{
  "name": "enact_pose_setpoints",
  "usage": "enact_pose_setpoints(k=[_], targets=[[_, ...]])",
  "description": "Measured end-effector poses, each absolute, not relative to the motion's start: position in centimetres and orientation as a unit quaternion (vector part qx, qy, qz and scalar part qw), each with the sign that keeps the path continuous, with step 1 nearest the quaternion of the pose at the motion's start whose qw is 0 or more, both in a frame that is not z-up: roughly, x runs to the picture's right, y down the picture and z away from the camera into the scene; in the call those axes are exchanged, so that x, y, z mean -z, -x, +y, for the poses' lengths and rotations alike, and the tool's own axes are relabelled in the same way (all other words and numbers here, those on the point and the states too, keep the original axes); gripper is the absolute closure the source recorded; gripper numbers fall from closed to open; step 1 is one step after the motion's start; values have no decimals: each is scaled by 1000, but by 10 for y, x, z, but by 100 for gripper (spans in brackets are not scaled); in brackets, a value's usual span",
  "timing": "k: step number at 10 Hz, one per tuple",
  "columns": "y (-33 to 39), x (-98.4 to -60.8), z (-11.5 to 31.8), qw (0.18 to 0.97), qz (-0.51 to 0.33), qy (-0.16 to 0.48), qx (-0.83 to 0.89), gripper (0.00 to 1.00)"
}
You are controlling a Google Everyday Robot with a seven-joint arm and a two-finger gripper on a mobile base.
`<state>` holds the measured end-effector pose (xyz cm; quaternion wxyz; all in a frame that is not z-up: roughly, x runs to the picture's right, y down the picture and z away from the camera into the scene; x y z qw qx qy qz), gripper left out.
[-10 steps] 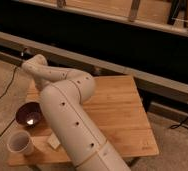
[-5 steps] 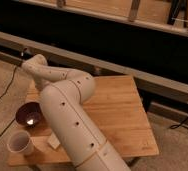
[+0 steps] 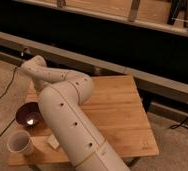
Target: Place the pepper in the ceramic cup
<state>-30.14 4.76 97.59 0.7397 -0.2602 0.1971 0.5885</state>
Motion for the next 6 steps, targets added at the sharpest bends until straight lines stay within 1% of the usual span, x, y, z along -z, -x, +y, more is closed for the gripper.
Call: enact_pose_setpoints(k=[1, 2, 3, 4, 6], targets=[[300, -980, 48, 738, 197, 258, -591, 35], [299, -984, 46, 739, 194, 252, -594, 39], [302, -987, 43, 744, 189, 245, -593, 50], [306, -988, 42, 748, 186, 240, -590, 57], [319, -986, 40, 759, 179, 231, -582, 80]])
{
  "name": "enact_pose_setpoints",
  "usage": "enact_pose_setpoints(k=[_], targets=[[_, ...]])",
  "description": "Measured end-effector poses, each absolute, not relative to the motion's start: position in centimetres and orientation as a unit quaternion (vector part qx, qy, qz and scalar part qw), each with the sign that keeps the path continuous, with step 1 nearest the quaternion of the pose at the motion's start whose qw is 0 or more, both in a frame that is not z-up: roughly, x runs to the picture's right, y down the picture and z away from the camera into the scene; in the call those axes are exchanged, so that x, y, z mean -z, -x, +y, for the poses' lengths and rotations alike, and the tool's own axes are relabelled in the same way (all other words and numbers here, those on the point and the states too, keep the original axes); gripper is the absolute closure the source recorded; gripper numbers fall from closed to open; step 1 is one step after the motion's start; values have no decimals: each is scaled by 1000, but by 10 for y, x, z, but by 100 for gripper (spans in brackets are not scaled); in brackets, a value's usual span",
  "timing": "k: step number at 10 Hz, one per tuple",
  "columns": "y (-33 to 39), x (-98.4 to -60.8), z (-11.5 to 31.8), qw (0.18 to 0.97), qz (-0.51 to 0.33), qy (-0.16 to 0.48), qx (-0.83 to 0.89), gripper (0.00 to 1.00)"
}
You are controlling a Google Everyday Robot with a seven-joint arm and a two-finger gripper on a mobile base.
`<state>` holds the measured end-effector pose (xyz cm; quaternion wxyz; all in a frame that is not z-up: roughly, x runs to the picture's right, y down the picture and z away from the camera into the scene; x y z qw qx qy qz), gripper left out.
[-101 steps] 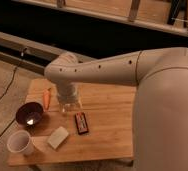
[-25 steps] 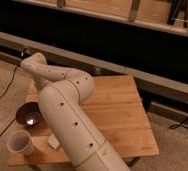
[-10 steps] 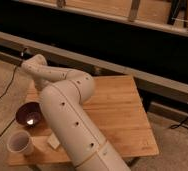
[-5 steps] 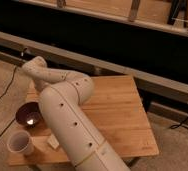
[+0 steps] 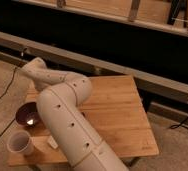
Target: Place the pepper in the ceramic cup
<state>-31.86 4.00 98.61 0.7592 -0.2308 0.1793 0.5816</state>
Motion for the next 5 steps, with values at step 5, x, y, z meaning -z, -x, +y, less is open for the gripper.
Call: enact_pose_setpoints(k=[5], targets=[[325, -974, 36, 767, 181, 222, -574, 100]])
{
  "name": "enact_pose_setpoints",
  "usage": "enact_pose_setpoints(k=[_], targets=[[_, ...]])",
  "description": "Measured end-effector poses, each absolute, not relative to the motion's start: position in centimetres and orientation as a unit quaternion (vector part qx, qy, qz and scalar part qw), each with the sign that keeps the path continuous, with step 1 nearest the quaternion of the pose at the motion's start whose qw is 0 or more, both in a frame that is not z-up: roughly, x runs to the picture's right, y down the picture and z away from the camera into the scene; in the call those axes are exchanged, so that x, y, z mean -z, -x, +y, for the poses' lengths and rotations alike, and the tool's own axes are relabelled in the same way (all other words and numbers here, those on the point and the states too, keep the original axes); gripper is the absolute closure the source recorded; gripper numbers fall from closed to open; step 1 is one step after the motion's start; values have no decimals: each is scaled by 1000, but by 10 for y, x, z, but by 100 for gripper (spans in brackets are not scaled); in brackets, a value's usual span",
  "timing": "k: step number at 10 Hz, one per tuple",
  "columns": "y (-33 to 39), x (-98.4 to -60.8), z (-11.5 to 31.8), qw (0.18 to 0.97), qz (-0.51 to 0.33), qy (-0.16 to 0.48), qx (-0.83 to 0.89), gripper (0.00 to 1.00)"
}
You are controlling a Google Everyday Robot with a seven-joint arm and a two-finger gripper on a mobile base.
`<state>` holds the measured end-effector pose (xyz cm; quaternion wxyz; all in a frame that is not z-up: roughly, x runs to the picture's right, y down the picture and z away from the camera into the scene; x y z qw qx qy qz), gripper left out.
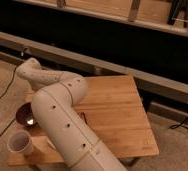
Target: Place the pepper in the ceramic cup
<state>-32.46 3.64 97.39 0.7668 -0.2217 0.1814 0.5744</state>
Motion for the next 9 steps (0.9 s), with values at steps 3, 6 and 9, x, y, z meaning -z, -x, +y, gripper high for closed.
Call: enact_pose_setpoints(k=[3, 6, 9], targets=[[332, -956, 20, 769, 159, 210, -583, 100], [334, -930, 2, 779, 139, 188, -582, 100], [336, -903, -6, 791, 121, 168, -576, 100]])
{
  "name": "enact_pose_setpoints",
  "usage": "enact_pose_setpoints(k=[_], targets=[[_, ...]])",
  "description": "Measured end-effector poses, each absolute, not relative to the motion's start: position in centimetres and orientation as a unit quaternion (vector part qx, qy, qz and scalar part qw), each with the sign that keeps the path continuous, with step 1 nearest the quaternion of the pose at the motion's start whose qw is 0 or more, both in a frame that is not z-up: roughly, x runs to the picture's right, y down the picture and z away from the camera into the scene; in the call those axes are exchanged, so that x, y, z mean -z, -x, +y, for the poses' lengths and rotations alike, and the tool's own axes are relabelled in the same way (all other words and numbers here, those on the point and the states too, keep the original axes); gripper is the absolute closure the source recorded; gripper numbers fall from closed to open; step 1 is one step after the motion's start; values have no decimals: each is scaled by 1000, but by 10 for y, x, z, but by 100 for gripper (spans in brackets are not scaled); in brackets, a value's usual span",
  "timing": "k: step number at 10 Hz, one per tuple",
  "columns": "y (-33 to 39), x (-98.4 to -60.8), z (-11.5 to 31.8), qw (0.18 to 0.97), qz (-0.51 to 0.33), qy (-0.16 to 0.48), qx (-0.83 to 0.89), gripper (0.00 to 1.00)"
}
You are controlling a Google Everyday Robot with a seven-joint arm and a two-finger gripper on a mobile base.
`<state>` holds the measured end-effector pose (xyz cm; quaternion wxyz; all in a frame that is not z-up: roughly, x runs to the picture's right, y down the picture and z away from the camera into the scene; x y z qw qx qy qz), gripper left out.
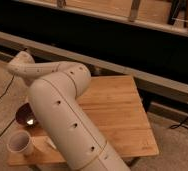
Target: Place the pepper in the ceramic cup
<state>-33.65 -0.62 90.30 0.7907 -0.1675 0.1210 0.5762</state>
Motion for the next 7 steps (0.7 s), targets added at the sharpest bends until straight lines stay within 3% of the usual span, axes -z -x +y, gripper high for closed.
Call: enact_pose_setpoints(k=[7], targets=[[345, -838, 5, 802, 43, 156, -575, 100]])
